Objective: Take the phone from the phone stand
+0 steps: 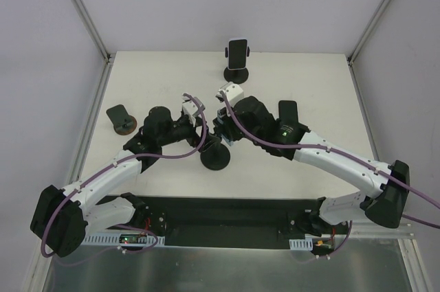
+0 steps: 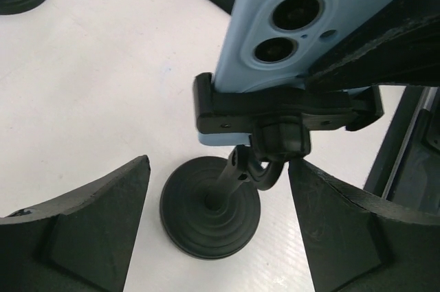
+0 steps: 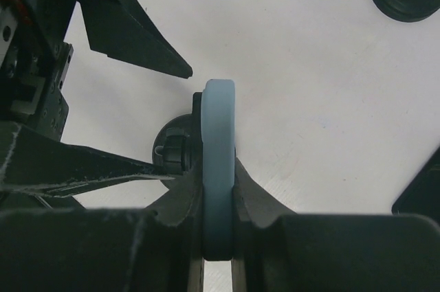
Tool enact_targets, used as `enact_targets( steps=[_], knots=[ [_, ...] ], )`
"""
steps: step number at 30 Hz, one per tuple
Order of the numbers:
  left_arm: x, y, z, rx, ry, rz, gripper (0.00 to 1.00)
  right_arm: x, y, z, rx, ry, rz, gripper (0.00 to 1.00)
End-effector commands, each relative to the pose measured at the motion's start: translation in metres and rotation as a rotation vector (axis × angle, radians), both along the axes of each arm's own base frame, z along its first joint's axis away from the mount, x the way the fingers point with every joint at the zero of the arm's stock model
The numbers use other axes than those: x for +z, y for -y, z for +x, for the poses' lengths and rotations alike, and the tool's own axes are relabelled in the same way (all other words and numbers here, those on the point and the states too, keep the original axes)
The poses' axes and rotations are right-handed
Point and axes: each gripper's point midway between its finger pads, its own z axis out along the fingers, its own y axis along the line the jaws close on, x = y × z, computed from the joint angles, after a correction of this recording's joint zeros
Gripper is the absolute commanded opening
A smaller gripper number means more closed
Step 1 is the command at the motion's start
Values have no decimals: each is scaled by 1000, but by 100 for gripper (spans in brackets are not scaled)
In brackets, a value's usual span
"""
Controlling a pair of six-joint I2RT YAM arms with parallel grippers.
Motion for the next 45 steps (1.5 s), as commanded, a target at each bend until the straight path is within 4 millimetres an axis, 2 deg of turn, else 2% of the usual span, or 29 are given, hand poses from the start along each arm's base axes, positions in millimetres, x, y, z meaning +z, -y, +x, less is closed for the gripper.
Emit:
enact_targets(
  steps=[1,6,11,15,16,18,19,22,23,24,28,32,35,36,37,45],
  knots=[
    [25,18,-7,-98,85,-56,80,26,-21,-6,50,43,60,1],
    [28,25,-17,-160,71,-73,80,21,-27,-9,67,46,37,1],
    [30,24,-16,-147,77,-74,77,17,-31,-13,79,49,23,1],
    [27,20,-8,-93,73,-60,62,15,-33,-16,87,48,17,1],
    [27,19,-7,-88,71,-57,53,15,-34,-18,93,46,16,1],
    [27,18,-5,-71,72,-56,44,14,-36,-20,100,45,12,1],
    [26,17,-4,-66,71,-54,33,13,-36,-21,103,43,9,1],
    [25,16,-3,-53,72,-52,15,9,-38,-25,109,36,2,1],
    [26,16,-3,-51,71,-52,5,8,-38,-25,108,35,0,1],
    [27,15,-2,-48,76,-55,0,6,-37,-25,106,32,-2,1],
    [30,15,-4,-52,88,-60,0,2,-31,-20,59,49,4,1],
    [30,16,-7,-67,96,-65,0,10,-32,-9,19,94,64,5],
    [31,17,-9,-76,103,-66,0,11,-35,-4,12,106,90,19],
    [32,17,-9,-78,108,-67,0,13,-35,-1,8,115,96,26],
    [31,17,-9,-78,106,-66,0,16,-37,1,4,127,113,29],
    [30,17,-9,-82,108,-62,0,15,-41,13,11,151,127,30]
  ],
)
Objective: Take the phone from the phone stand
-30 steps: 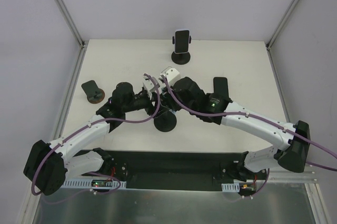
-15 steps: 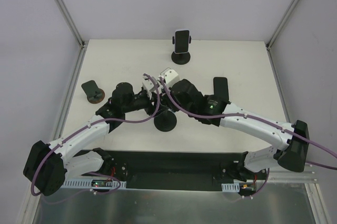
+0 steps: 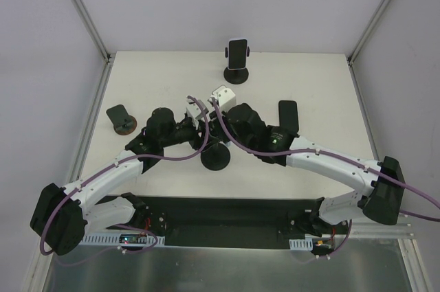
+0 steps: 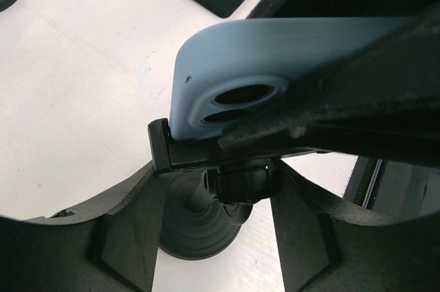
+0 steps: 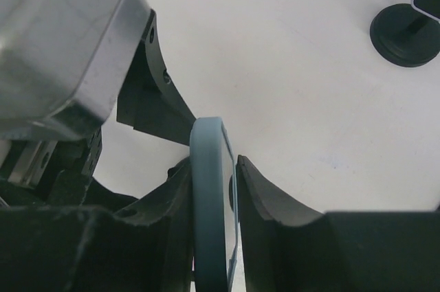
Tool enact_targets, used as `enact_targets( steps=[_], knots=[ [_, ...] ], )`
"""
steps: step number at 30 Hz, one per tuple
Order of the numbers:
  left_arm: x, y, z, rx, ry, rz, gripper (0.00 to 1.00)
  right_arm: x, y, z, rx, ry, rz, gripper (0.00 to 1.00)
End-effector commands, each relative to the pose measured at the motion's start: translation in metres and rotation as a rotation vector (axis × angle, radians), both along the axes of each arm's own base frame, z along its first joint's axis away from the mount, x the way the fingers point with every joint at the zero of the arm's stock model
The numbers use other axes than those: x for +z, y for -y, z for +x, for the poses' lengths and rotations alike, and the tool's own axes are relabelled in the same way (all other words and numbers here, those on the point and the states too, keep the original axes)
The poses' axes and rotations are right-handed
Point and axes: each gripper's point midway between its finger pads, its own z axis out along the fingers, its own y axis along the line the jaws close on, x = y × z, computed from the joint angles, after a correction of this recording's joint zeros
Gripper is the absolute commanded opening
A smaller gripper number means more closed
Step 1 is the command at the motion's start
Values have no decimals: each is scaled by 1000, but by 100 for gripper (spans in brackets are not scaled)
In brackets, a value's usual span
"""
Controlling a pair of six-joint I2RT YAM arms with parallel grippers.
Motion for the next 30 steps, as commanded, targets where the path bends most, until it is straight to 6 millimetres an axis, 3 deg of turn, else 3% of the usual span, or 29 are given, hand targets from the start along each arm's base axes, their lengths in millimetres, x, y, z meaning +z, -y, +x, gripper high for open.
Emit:
enact_targets(
  steps=[1,4,6,8,15,26,28,30],
  knots=[
    [34,6,4,-10,122,-67,0,14,-10,10,4,36,67,27],
    [33,5,5,-2,121,-66,0,11,-9,9,8,31,57,10],
    [34,5,5,-3,121,-68,11,9,-7,7,10,27,52,1],
    [35,6,4,-8,118,-76,22,8,-6,5,15,22,46,1],
    [39,8,0,-28,126,-99,46,4,-7,-2,48,0,39,1],
    [39,11,-1,-43,119,-106,56,3,-17,-11,85,-10,28,1],
    [39,11,0,-38,114,-105,56,1,-18,-13,88,-14,21,1],
    [37,10,1,-28,110,-103,48,0,-19,-15,94,-20,19,1]
  ],
)
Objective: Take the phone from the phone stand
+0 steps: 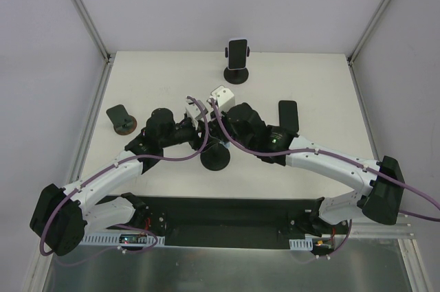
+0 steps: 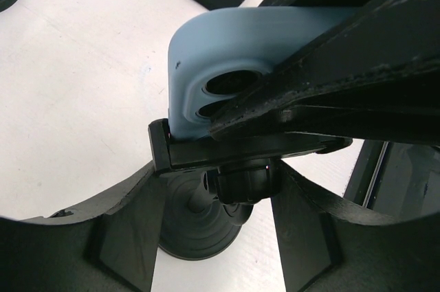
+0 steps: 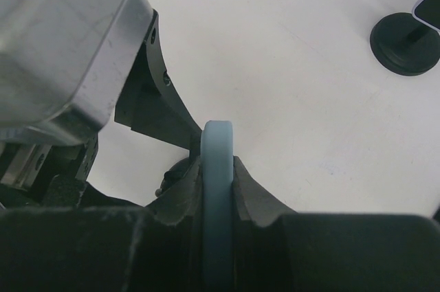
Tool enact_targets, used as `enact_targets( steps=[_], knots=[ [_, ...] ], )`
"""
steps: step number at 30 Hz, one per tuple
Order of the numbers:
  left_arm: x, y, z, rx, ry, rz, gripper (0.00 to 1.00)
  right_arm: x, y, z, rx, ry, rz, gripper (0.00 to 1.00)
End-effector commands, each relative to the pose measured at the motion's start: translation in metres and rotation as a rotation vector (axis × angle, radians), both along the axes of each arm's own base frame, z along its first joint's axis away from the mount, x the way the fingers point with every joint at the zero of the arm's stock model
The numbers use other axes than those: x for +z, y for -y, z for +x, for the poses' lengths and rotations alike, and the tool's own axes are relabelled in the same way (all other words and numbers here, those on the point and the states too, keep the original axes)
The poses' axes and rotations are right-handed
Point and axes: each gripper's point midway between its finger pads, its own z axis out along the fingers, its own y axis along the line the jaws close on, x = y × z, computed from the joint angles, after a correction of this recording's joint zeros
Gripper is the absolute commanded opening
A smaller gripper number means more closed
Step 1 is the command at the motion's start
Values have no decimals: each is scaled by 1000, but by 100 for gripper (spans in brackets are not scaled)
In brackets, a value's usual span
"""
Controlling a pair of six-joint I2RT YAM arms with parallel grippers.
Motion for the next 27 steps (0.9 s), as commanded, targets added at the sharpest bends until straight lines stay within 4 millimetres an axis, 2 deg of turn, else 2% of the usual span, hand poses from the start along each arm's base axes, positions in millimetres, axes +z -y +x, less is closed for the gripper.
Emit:
enact_targets(
  steps=[1,5,6,8,11,14,16,17,18,20,21,23,27],
  knots=[
    [38,10,2,-23,110,-100,45,2,-15,-18,66,-38,19,1],
    [38,9,4,-8,108,-101,29,1,-14,-20,67,-43,10,1],
    [38,9,4,-7,107,-102,16,-1,-14,-22,68,-46,5,1],
    [36,7,9,22,99,-97,0,1,-13,-23,68,-45,5,1],
    [31,2,16,82,65,-80,0,-2,-10,-27,72,-58,-14,1],
    [22,-11,31,211,11,-41,0,-9,-2,-34,72,-85,-49,1],
    [20,-22,43,310,-1,-26,0,-21,8,-41,70,-119,-86,1],
    [12,-30,46,356,-31,0,0,-20,14,-44,65,-126,-89,1],
    [11,-35,50,391,-47,6,0,-30,23,-48,58,-148,-128,1],
    [8,-50,60,476,-92,5,0,-32,34,-54,52,-167,-133,1],
    [8,-53,62,496,-104,3,0,-42,43,-57,41,-184,-161,1],
    [3,-62,68,540,-138,9,0,-44,51,-61,35,-191,-169,1],
    [0,-65,71,553,-162,17,0,-54,61,-65,28,-218,-213,1]
  ],
)
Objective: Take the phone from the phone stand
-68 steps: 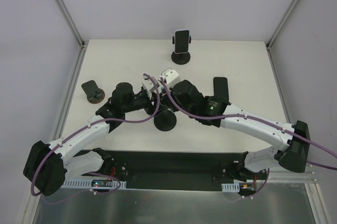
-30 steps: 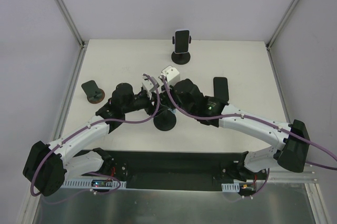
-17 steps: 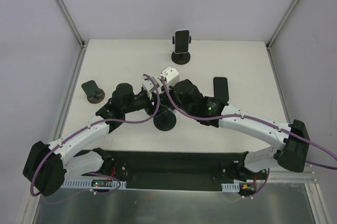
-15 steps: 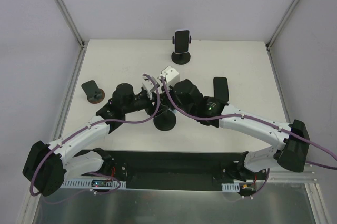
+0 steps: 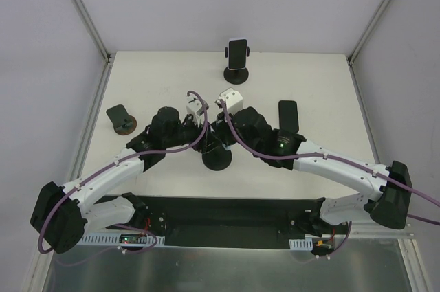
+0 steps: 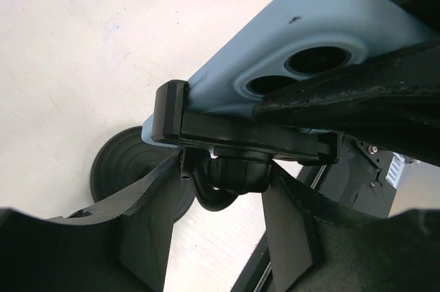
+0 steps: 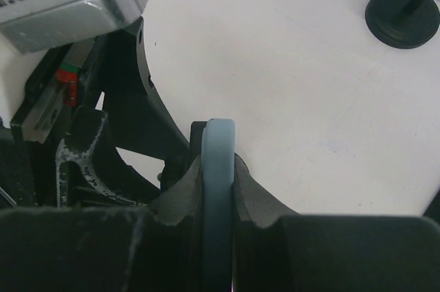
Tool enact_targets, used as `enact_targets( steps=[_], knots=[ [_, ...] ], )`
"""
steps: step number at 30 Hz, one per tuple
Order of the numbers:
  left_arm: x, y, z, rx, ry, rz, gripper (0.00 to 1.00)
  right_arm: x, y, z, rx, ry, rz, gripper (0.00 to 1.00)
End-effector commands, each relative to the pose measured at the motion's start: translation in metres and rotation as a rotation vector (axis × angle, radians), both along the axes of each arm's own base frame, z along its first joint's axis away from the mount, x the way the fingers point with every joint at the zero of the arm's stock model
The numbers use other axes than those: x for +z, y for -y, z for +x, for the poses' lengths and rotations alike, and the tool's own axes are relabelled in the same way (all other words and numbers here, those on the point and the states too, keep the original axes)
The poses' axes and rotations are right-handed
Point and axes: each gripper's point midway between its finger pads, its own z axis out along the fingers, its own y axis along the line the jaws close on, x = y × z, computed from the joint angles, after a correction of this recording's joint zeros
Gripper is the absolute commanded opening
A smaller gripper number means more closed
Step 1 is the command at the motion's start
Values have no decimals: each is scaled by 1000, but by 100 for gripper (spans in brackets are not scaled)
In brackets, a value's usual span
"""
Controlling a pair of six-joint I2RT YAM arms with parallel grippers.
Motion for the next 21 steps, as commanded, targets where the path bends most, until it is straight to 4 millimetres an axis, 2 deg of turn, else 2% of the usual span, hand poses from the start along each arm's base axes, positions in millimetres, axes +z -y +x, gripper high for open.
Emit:
enact_targets(
  steps=[1,4,7,14,18,21],
  knots=[
    [10,-58,71,391,64,63,0,-53,42,-53,86,-184,-229,1],
    [10,-58,70,392,61,62,0,-50,43,-50,69,-176,-225,1],
    [11,-60,70,398,65,60,0,-37,47,-43,27,-151,-195,1],
    [6,-61,71,404,41,69,0,3,48,-30,-27,-116,-8,1],
    [3,-65,73,424,27,78,0,16,51,-24,-34,-106,69,1],
    [2,-65,73,430,19,75,0,18,54,-22,-53,-131,133,1]
  ],
)
